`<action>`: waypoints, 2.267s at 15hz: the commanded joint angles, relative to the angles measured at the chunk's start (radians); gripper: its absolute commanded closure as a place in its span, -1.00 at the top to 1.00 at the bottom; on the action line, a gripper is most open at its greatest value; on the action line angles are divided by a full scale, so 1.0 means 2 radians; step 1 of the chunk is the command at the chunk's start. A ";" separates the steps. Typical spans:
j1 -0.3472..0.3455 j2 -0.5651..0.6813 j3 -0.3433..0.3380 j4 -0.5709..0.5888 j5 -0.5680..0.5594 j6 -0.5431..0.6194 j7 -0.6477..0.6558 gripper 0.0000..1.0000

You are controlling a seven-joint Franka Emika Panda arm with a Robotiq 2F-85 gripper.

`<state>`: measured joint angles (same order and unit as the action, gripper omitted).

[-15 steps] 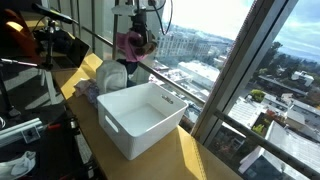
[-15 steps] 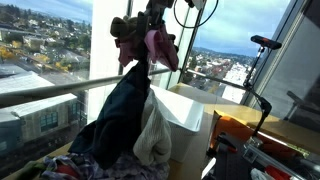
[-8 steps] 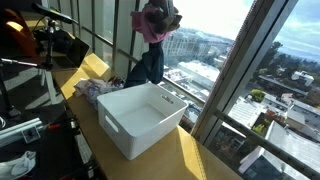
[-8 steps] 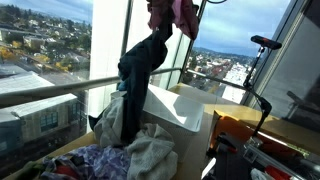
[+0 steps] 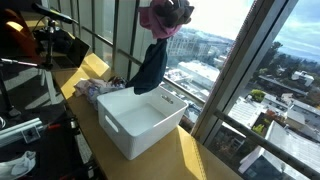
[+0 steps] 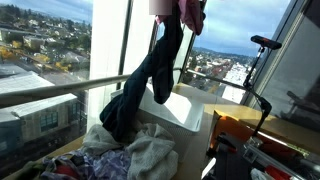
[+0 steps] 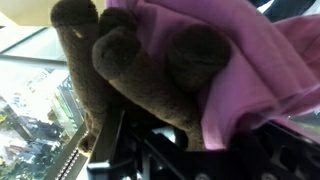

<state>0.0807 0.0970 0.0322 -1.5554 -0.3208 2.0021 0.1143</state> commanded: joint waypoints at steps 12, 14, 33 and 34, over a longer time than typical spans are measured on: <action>-0.011 -0.022 0.002 0.174 -0.063 -0.134 -0.071 -1.00; -0.006 -0.029 0.007 0.156 -0.058 -0.134 -0.063 -1.00; 0.013 0.027 0.013 -0.128 0.017 0.054 0.037 -1.00; 0.014 0.028 0.013 -0.141 0.018 0.060 0.038 -1.00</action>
<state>0.1108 0.1710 0.0611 -1.7638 -0.3039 2.0738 0.1802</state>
